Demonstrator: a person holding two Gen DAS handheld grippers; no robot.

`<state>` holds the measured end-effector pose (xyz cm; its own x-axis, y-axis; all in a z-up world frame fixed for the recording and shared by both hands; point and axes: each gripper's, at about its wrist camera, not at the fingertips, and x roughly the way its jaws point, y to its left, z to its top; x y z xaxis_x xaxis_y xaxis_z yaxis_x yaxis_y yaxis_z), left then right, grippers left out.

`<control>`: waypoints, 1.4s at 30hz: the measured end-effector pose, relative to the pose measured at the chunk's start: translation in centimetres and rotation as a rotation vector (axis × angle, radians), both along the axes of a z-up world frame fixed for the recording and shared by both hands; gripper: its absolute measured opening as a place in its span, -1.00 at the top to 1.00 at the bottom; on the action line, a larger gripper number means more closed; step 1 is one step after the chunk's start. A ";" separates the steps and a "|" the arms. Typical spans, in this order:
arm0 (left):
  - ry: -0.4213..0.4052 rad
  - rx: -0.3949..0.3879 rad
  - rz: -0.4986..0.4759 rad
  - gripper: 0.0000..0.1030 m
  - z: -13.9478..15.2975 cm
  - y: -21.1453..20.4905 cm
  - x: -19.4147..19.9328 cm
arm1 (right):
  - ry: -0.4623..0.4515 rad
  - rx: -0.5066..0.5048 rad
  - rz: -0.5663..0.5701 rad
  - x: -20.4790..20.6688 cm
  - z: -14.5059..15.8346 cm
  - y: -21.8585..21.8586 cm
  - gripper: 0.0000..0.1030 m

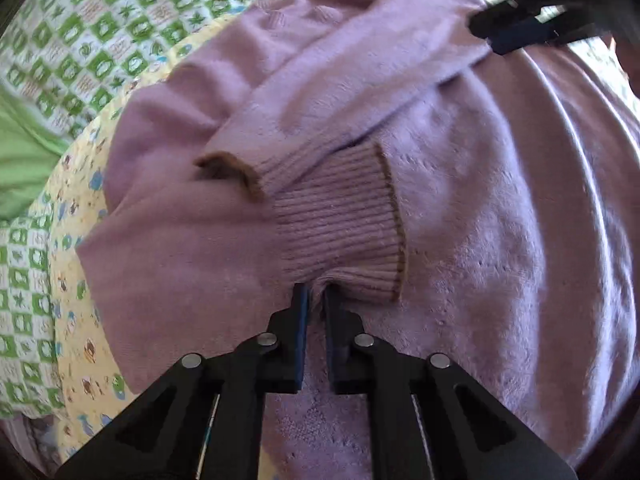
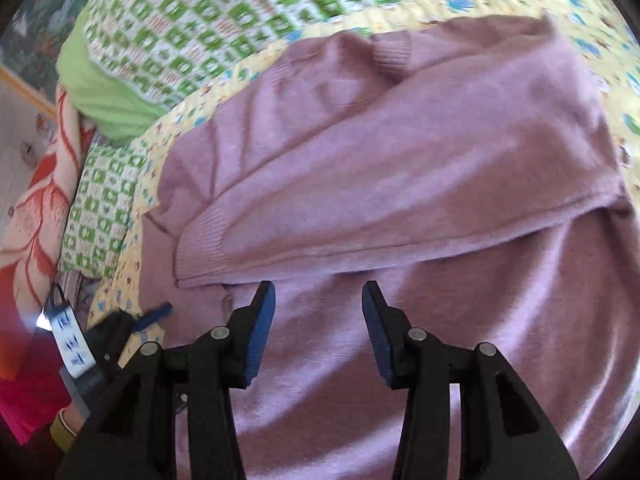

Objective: Fold small clothes

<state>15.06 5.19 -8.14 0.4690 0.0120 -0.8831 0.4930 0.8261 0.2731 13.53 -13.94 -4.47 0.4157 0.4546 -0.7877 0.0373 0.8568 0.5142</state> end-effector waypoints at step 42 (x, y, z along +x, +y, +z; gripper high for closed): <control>0.015 -0.323 0.571 0.15 1.4 7.3 9.0 | 0.030 0.127 -0.123 9.7 -3.8 -4.2 -0.10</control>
